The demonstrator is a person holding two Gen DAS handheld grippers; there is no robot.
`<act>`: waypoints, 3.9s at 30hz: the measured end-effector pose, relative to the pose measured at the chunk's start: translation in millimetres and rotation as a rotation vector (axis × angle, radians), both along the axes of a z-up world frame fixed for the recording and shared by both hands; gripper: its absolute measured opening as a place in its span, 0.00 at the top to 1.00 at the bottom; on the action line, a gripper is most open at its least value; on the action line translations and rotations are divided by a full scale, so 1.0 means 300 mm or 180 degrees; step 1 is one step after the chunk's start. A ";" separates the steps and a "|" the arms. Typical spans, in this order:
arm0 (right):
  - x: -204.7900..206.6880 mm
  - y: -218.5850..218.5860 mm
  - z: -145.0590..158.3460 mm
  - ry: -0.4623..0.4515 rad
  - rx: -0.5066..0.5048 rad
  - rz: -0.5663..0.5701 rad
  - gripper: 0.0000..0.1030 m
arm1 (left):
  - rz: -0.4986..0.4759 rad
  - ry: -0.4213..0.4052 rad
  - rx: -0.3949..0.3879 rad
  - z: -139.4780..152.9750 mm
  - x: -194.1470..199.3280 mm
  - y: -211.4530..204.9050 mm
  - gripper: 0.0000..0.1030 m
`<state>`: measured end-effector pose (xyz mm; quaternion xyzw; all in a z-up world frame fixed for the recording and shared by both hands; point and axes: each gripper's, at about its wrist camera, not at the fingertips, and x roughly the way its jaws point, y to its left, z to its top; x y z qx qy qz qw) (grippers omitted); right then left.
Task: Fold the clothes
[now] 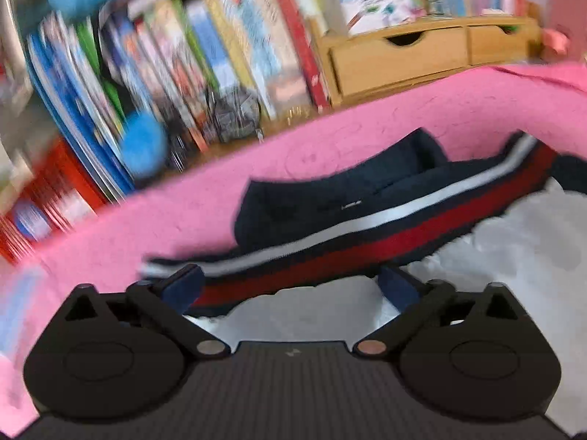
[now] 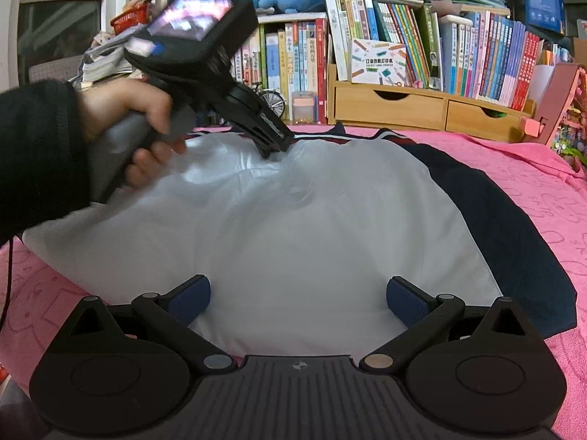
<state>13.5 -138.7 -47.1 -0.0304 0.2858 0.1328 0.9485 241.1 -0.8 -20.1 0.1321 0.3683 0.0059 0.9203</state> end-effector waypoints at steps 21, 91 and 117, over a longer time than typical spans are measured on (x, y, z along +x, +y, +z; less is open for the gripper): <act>-0.002 -0.012 -0.004 -0.0027 0.0045 -0.0004 0.00 | -0.0116 -0.0239 -0.0136 0.150 -0.203 -0.027 0.00; -0.079 0.813 0.140 -0.1138 -0.0972 0.0993 0.87 | 0.1602 -0.0699 -0.0925 -0.004 -0.931 0.668 0.00; -0.173 0.866 0.091 -0.0721 -0.0802 0.2095 0.22 | 0.1687 -0.1013 -0.1146 0.173 -0.952 0.758 0.00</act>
